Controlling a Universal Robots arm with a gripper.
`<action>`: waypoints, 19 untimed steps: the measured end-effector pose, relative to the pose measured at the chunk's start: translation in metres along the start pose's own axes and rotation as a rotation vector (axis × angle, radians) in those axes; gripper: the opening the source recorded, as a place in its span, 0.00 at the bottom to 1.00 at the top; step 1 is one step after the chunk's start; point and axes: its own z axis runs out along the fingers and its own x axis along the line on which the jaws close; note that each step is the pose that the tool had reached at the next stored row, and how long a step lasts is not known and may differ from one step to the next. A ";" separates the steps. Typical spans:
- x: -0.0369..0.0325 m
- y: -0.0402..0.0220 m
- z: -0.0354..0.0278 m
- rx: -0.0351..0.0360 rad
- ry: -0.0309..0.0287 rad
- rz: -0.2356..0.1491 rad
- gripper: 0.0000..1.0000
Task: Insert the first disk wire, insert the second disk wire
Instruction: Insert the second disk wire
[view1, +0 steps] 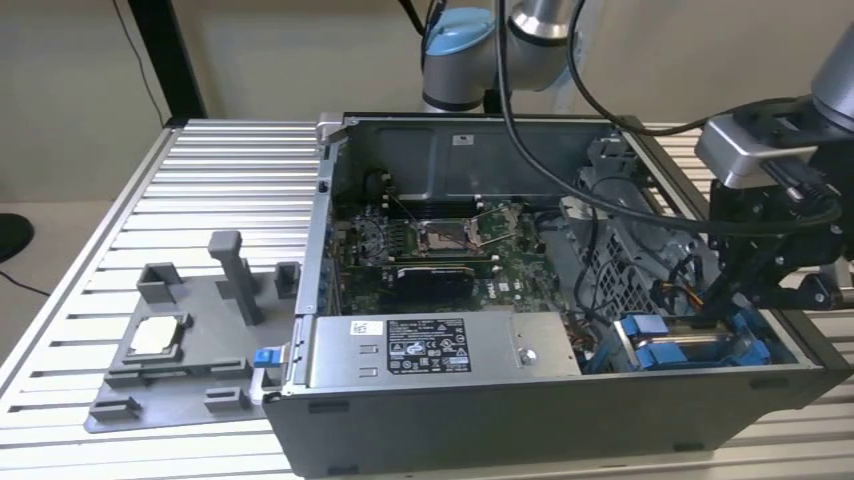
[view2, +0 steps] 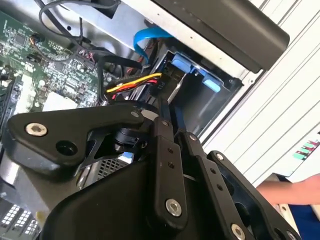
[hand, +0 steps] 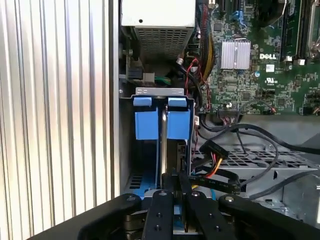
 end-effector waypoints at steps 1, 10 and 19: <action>0.0001 0.0010 -0.0002 -0.0006 -0.0026 0.001 0.00; 0.0001 0.0045 0.0001 -0.0004 -0.0457 0.012 0.00; 0.0002 0.0046 0.0038 0.0010 -0.0485 0.012 0.00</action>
